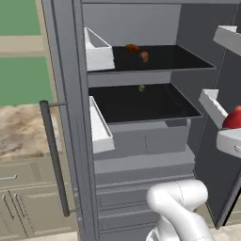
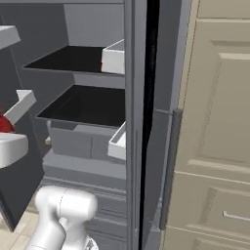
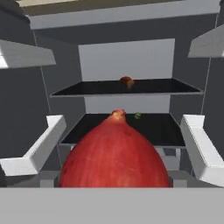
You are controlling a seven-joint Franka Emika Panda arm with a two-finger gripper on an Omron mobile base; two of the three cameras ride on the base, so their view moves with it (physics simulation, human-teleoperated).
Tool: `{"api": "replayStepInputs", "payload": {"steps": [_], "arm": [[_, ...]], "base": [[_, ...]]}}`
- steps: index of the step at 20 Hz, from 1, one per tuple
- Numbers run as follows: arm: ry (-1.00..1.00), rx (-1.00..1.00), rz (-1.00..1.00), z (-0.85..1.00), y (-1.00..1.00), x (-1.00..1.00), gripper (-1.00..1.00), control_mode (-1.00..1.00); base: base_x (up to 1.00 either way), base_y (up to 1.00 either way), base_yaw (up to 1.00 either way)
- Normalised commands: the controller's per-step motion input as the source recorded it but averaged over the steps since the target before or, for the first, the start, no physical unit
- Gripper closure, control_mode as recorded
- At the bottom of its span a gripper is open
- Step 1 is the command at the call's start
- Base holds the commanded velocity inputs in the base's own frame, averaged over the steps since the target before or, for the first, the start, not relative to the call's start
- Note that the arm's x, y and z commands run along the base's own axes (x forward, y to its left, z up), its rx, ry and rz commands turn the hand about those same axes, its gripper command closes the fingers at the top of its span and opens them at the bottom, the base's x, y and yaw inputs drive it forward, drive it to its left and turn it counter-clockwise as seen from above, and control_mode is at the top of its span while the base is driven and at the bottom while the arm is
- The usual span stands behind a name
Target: Transport the chicken drumstick and onion to the fridge. Place the chicken drumstick on the rack containing meat and place the onion on the rack containing the vegetable, ensuring meats and vegetables are on different racks.
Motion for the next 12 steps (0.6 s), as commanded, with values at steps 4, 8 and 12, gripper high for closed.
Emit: {"api": "replayStepInputs", "payload": {"steps": [4, 8, 12], "arm": [[0.00, 0.00, 0.00, 0.00, 0.00, 0.00, 1.00, 1.00], [0.00, 0.00, 0.00, 0.00, 0.00, 0.00, 1.00, 1.00], [0.00, 0.00, 0.00, 0.00, 0.00, 0.00, 1.00, 1.00]], "base": [[1.00, -0.04, 0.00], [1.00, -0.04, 0.00], [1.00, 0.00, 0.00]]}}
